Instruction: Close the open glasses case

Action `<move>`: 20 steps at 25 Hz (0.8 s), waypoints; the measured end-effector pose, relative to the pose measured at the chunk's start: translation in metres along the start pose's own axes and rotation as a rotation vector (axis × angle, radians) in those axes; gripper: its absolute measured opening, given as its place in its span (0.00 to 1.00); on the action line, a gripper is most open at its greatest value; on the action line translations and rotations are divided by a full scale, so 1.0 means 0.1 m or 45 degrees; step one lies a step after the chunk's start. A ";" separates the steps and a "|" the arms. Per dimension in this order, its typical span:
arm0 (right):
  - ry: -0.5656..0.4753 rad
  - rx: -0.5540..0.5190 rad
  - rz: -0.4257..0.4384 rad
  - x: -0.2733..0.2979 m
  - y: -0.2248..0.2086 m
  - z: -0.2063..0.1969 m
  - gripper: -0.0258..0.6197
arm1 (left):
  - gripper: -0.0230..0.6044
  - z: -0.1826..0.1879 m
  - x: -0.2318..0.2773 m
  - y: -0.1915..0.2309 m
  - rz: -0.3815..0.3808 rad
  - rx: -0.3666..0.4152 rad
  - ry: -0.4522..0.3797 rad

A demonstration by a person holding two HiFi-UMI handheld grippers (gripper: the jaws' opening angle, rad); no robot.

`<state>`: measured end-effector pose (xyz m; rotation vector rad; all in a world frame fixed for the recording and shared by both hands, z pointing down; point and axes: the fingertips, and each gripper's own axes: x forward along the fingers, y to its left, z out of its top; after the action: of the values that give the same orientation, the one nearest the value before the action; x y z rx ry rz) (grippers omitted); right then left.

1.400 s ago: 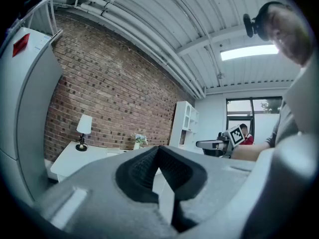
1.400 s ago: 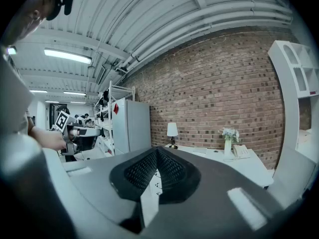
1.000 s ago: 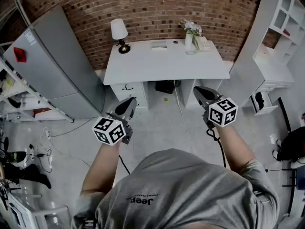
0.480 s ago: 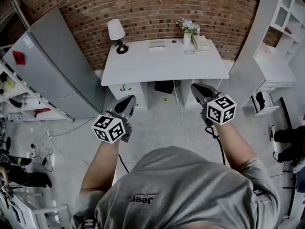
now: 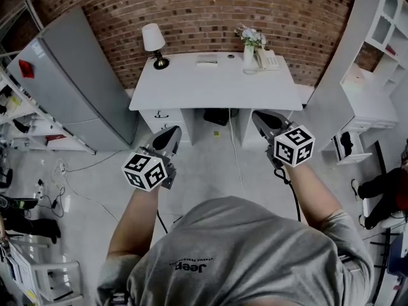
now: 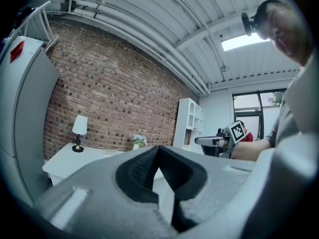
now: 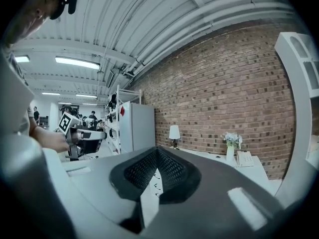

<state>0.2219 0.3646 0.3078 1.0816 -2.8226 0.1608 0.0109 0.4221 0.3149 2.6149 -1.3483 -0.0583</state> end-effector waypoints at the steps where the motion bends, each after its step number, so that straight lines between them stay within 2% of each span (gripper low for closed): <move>1: 0.000 0.001 0.009 -0.01 -0.03 0.00 0.05 | 0.03 -0.02 0.03 -0.02 0.008 -0.007 0.003; 6: 0.004 0.017 0.039 0.04 -0.16 -0.07 0.05 | 0.03 -0.11 0.14 -0.03 0.029 -0.012 0.028; 10: 0.007 0.032 0.036 0.22 -0.23 -0.11 0.05 | 0.03 -0.11 0.23 0.16 0.025 -0.018 0.023; 14: 0.004 0.018 0.028 0.51 -0.24 -0.08 0.05 | 0.03 -0.10 0.37 0.47 -0.014 -0.022 0.031; 20: -0.018 0.001 -0.083 1.17 -0.45 0.02 0.05 | 0.03 0.06 0.73 1.24 -0.125 0.003 0.012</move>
<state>0.1653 0.2536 0.3256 1.1780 -2.7951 0.1497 -0.0470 0.2920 0.3369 2.6786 -1.2171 -0.0591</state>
